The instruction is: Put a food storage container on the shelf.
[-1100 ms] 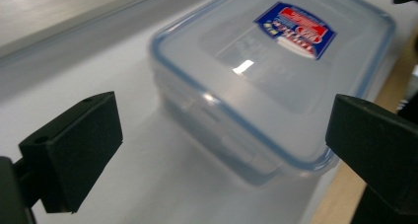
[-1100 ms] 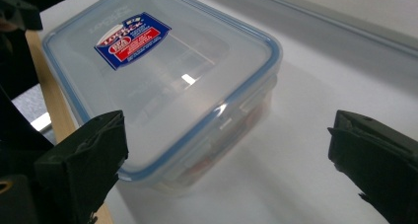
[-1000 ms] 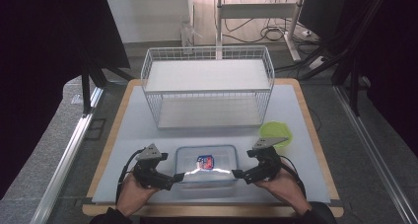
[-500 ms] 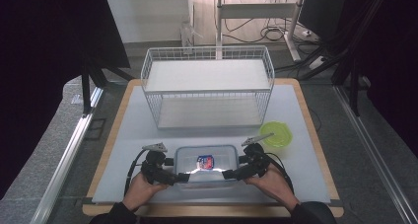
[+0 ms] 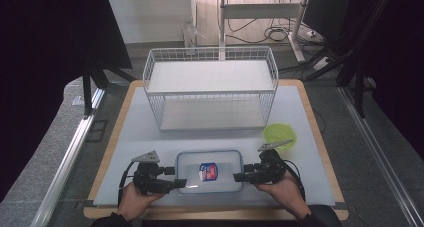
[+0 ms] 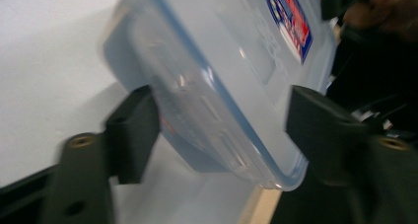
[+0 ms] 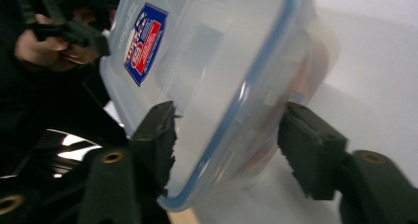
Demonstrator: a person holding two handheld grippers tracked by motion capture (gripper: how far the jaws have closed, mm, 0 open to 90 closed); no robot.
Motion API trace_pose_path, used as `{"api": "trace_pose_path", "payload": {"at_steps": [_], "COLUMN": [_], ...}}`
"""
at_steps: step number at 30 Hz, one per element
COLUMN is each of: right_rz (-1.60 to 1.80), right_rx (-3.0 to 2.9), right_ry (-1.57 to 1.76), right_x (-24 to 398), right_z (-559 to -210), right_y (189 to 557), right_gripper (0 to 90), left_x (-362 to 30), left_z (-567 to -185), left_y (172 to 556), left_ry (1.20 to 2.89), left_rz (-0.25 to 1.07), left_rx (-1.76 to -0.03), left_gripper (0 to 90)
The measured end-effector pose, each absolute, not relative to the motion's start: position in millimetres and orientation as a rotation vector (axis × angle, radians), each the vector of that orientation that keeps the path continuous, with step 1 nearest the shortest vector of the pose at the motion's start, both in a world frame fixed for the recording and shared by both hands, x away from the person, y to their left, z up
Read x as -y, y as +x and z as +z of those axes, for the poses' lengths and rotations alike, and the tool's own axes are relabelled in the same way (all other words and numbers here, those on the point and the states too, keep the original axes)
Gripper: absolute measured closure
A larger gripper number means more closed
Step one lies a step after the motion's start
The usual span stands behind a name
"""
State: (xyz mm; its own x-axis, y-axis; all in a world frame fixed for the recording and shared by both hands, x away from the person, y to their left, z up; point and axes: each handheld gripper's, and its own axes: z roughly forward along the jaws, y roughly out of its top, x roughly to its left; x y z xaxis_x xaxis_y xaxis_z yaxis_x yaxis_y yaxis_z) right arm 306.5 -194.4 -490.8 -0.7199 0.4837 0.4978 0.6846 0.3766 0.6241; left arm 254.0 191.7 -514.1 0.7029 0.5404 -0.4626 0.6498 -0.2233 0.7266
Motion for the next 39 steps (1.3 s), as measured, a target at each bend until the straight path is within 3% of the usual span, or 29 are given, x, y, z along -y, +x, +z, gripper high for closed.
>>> {"api": "trace_pose_path", "payload": {"at_steps": [2,19,39], "right_rz": [-1.268,-1.383,-1.524], "right_rx": [2.359,2.292,2.327], "right_ry": [-1.05,-1.153,-1.113], "right_x": [199.0,204.4,208.2], "right_z": [-492.5,-487.0,-465.0], "right_y": [303.9,295.7,303.3], "right_gripper": [45.6,56.0,56.2], "left_x": [-194.6,-196.2,-191.9], "left_z": [-515.4,-509.6,-485.8], "left_y": [252.5,253.4,261.5], "left_ry": [1.865,1.762,1.757], "left_rz": [-0.146,-0.138,-0.058], "left_rx": [-0.929,-0.997,-0.961], "left_gripper": [38.6,51.4,51.4]}}
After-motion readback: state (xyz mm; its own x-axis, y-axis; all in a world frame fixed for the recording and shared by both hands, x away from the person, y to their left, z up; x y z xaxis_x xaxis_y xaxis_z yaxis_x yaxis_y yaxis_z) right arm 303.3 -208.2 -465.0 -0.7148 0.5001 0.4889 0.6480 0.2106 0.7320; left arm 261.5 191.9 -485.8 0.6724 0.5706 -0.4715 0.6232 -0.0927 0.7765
